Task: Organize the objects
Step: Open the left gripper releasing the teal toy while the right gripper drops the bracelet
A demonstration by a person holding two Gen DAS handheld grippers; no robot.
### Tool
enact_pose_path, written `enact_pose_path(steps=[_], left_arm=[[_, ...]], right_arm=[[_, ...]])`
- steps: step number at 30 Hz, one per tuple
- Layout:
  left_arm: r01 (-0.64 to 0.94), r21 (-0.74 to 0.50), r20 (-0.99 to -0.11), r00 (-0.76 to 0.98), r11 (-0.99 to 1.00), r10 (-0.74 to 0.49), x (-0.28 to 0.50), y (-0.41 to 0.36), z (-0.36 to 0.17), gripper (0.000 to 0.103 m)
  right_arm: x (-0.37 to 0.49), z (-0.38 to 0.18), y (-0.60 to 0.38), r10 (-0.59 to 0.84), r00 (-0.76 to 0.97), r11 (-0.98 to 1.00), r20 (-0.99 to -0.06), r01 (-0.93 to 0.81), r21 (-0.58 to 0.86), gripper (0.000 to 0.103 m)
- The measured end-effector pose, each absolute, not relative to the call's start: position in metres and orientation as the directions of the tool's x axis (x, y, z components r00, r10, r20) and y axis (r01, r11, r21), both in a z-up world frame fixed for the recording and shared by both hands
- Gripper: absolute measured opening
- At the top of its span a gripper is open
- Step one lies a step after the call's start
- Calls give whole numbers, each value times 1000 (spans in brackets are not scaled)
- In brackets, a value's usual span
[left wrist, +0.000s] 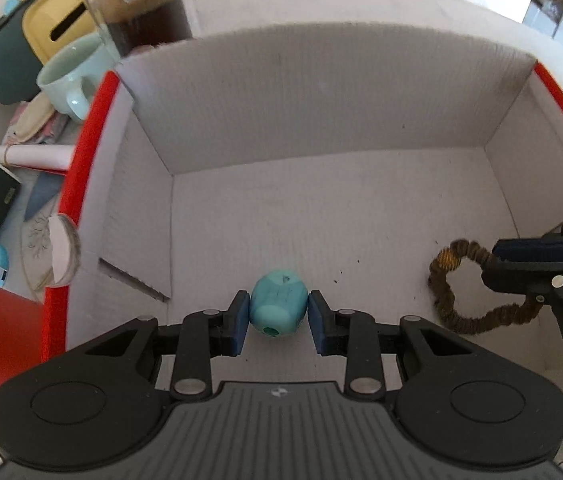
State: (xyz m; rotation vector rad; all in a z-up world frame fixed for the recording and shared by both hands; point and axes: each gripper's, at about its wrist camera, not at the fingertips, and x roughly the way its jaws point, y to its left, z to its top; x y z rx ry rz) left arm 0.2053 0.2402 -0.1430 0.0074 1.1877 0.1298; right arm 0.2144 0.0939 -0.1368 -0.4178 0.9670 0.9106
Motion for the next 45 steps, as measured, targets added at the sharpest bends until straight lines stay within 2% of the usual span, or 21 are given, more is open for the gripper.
enact_pose_path(steps=[5,7,9,11,18,33,38,41,45], left_arm=[[-85,87,-932,346,993,111,207,238,-144,31],[-89,85,-931,347,992,111,206,238,-144,36],[-103,81,-924,364,991,113,204,239,-140,55],[-110,77,-913,392,991,114,200,238,-135,64],[-136,68,-880,459,988,124,186,234,-116,65],[-144,79,-767,623,986,152,150,201,-55,65],[-141,95,-725,669,986,165,139,174,-38,65],[-144,77,-706,690,987,156,133,157,-29,72],[-140,76,-685,712,987,154,127,132,-22,77]], right_arm=[[214,-139,97,458,253,577,-852,-814,68,16],[213,-136,95,466,255,578,-847,-813,73,20],[212,-132,93,482,251,574,-839,-814,87,26],[211,-126,91,498,258,577,-828,-811,94,32],[206,-101,71,570,269,576,-776,-805,144,35],[186,-62,20,629,325,603,-706,-777,180,38],[180,-48,-12,652,346,606,-674,-773,189,43],[177,-40,-31,664,362,608,-655,-770,191,48],[173,-32,-62,677,393,618,-622,-762,192,59]])
